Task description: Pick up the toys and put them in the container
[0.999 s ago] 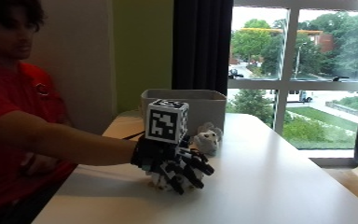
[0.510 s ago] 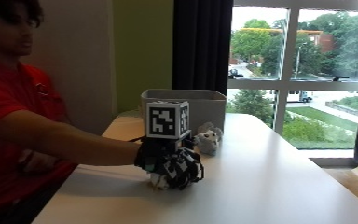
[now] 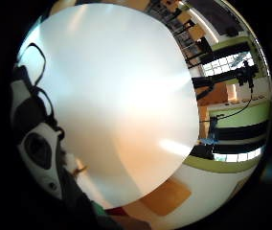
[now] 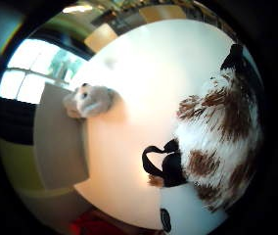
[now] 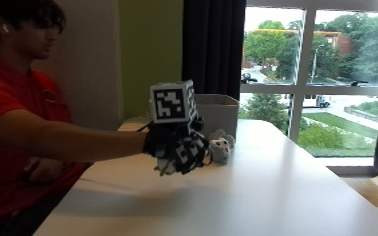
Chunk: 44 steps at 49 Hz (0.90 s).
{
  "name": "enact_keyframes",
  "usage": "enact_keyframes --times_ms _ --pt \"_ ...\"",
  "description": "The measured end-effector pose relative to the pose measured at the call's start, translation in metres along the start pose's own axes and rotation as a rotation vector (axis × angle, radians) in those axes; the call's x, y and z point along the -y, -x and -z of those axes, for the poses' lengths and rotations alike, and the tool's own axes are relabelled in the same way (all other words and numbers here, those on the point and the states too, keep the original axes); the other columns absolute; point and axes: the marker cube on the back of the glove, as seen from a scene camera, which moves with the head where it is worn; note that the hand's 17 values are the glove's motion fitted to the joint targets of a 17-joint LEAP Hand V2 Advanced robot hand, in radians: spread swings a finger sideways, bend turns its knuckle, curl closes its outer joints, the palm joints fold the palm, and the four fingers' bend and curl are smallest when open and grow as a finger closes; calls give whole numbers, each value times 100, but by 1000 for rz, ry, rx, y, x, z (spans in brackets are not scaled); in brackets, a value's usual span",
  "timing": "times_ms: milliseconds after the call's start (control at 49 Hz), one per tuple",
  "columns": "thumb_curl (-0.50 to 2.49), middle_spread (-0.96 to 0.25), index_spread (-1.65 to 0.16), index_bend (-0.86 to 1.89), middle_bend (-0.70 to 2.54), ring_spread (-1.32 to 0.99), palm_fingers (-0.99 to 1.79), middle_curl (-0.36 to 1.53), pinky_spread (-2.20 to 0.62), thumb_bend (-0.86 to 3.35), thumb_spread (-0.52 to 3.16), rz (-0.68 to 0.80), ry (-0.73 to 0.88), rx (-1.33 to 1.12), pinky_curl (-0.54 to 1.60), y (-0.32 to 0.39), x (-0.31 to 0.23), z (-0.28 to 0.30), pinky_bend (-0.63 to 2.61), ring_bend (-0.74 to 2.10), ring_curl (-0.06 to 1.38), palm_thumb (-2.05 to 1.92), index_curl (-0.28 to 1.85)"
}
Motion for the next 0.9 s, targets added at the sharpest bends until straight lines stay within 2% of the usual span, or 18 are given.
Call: enact_keyframes --times_ms 143,285,408,530,632,897 --pt "77 -41 -48 41 69 -40 122 56 -51 2 68 30 -82 -11 35 25 10 50 86 103 45 58 55" --pt "82 -40 -47 43 71 -40 120 58 -51 1 64 225 -177 60 36 92 12 116 87 105 46 57 62" --pt "86 -40 -47 43 72 -40 120 59 -51 -1 61 246 -207 160 37 151 14 157 89 106 46 56 67" --pt "90 -40 -47 42 73 -40 118 61 -51 -1 59 245 -216 119 38 199 17 184 89 107 46 56 71" --pt "93 -39 -47 40 73 -39 117 62 -51 -1 57 409 -224 145 39 240 10 200 90 108 46 55 74" --pt "99 -39 -48 32 72 -39 115 63 -51 -1 57 549 -193 157 39 339 -13 201 90 109 45 52 82"
